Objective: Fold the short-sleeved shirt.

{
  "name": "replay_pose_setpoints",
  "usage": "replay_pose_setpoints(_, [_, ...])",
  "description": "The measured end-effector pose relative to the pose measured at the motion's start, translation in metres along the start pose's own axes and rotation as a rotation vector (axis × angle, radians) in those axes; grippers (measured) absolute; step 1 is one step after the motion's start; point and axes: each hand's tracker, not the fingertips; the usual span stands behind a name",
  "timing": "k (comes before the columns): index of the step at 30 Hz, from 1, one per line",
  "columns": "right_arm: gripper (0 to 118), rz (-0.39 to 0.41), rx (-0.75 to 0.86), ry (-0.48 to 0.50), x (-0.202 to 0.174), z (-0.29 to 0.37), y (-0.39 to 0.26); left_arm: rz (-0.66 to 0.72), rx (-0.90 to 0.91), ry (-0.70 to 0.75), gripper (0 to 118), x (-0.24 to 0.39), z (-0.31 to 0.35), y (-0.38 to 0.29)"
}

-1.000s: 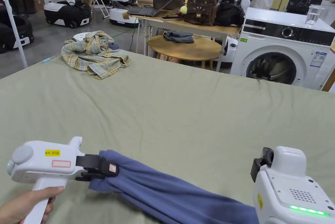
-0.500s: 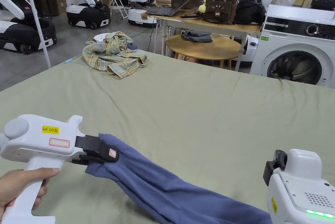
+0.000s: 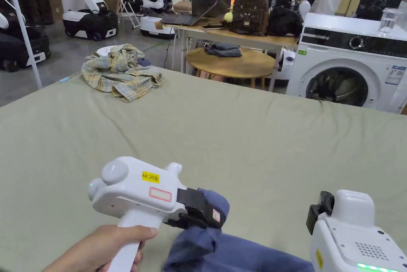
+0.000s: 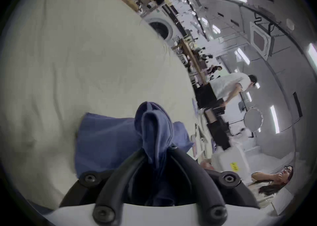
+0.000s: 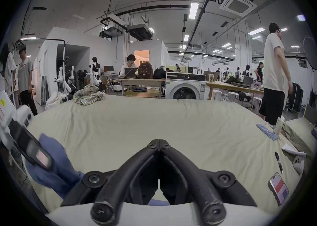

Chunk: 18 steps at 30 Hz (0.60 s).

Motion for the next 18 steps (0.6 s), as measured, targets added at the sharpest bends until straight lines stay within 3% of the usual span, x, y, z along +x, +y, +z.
replay_pose_setpoints(6, [0,0.002,-0.016,-0.019,0.009,0.002,-0.003,-0.004,-0.142,0.226,4,-0.005,-0.082,-0.009])
replay_pose_setpoints(12, [0,0.003,-0.024,-0.022,0.011,0.003,-0.006,-0.019,-0.106,0.267,8,-0.007,-0.103,-0.018])
replay_pose_setpoints(14, [0,0.006,-0.026,-0.022,0.012,0.003,-0.007,-0.012,-0.089,0.241,17,-0.003,-0.098,-0.02])
replay_pose_setpoints(16, [0,0.007,-0.027,-0.021,0.012,0.004,-0.007,0.002,-0.082,0.176,40,0.002,-0.089,-0.021])
replay_pose_setpoints(18, [0,0.005,-0.029,-0.015,0.012,0.005,-0.007,-0.004,-0.07,0.186,47,0.01,-0.074,-0.022])
